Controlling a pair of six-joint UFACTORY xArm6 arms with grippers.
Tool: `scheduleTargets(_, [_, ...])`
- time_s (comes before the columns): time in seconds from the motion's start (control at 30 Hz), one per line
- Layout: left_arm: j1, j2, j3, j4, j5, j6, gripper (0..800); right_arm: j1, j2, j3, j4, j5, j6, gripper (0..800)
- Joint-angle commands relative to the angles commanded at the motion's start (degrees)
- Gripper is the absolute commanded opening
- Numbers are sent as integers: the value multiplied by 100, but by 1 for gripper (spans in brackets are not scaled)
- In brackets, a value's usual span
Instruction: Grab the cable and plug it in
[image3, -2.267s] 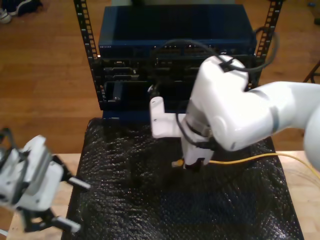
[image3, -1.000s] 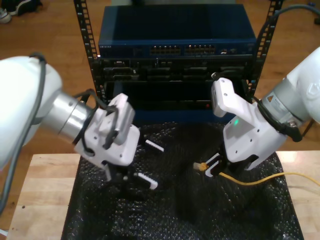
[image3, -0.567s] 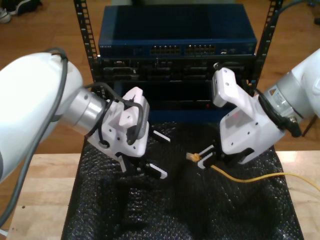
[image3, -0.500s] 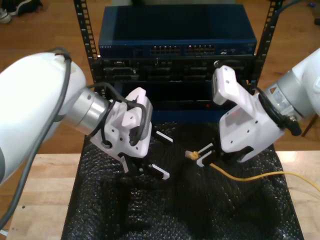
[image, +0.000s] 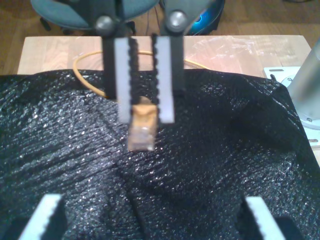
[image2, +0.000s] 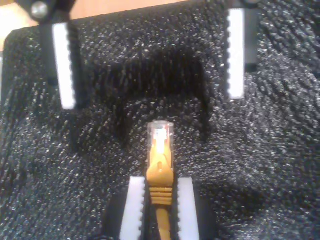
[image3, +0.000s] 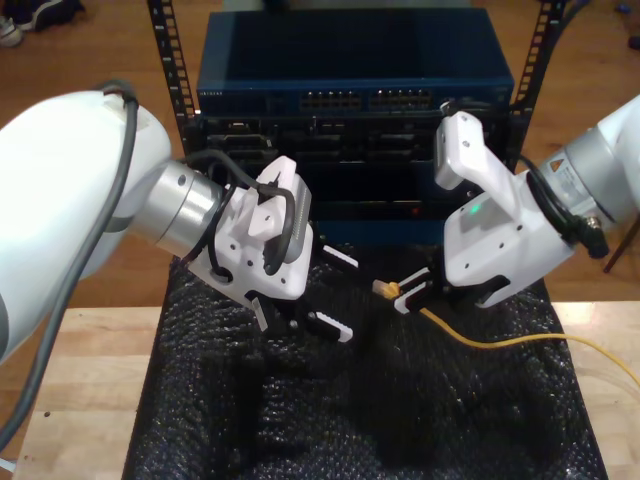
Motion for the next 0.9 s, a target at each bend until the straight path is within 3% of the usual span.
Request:
scheduleTargets(0.23, [9, 0, 0, -237, 229, -9, 710, 0, 0, 9, 0, -246, -18, 7])
scheduleTargets(0.9, [44, 9, -18, -290, 141, -26, 689, 281, 9, 44, 0, -281, -18, 6])
